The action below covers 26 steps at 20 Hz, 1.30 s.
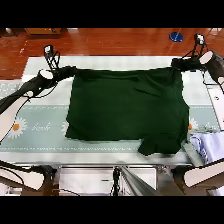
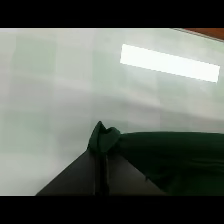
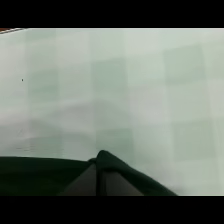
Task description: Fold the shirts.
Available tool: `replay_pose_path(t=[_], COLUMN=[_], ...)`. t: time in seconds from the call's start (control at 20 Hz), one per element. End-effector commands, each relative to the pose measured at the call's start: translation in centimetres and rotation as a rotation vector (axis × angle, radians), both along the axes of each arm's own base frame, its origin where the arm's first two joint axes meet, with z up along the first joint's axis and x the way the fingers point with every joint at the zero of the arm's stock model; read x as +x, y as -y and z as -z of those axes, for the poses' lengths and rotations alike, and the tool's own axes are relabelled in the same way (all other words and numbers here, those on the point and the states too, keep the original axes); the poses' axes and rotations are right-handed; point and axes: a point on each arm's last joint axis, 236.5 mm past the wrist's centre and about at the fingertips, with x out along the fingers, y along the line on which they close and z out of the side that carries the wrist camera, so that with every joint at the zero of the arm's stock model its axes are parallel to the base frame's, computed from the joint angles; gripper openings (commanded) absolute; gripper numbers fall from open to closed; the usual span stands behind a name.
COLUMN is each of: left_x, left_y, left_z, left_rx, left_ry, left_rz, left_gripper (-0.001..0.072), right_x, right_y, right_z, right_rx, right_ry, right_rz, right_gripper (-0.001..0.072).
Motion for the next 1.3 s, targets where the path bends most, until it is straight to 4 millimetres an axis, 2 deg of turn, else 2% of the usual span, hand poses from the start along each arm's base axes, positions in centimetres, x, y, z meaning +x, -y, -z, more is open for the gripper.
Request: replay_pose_path(t=[0.0,0.1,0.25,0.35,0.5,0.65,0.75,0.9,1.0,1.05,1.25], left_x=[0.2,-0.1,-2.3,-5.3,-10.4,-14.0,-14.4,-14.9,-15.3,-15.4,-14.9], left_y=[-0.5,-0.7,1.5,1.9,0.6,0.2,0.3,-0.4,-2.0,-2.2,-0.9], left_z=[1.3,0.9,-1.3,-2.0,-0.9,0.5,1.4,2.9,3.8,3.8,3.8], left_rx=[-0.009,-0.043,-0.159,-0.209,-0.18,-0.163,-0.172,-0.156,-0.086,-0.08,-0.076], left_ry=[-0.034,-0.066,-0.187,-0.334,-0.573,-0.727,-0.752,-0.8,-0.833,-0.835,-0.811], left_rz=[0.008,0.04,0.237,0.332,0.397,0.432,0.415,0.389,0.361,0.361,0.375], left_gripper=[0.0018,0.0019,0.0018,0.0017,0.0017,0.0018,0.0017,0.0018,0.0017,0.0018,0.0019], right_x=[-0.5,-1.6,-5.1,-8.2,-13.1,-14.7,-15.9,-17.9,-18.2,-18.1,-18.0], right_y=[0.0,-0.4,-0.7,0.1,0.6,-0.3,-1.7,-2.2,-1.5,-1.1,-1.3], right_z=[1.0,1.1,-0.5,-1.6,-1.8,-0.4,1.9,5.2,5.9,5.9,6.3], right_rx=[-0.017,-0.005,-0.034,-0.087,-0.109,-0.08,-0.035,-0.016,-0.03,-0.046,-0.038], right_ry=[-0.033,-0.081,-0.187,-0.284,-0.464,-0.544,-0.617,-0.72,-0.742,-0.735,-0.74], right_rz=[-0.024,-0.04,-0.095,-0.109,-0.127,-0.136,-0.152,-0.149,-0.132,-0.124,-0.124], right_gripper=[0.002,0.0019,0.002,0.002,0.002,0.002,0.002,0.002,0.002,0.002,0.0021])
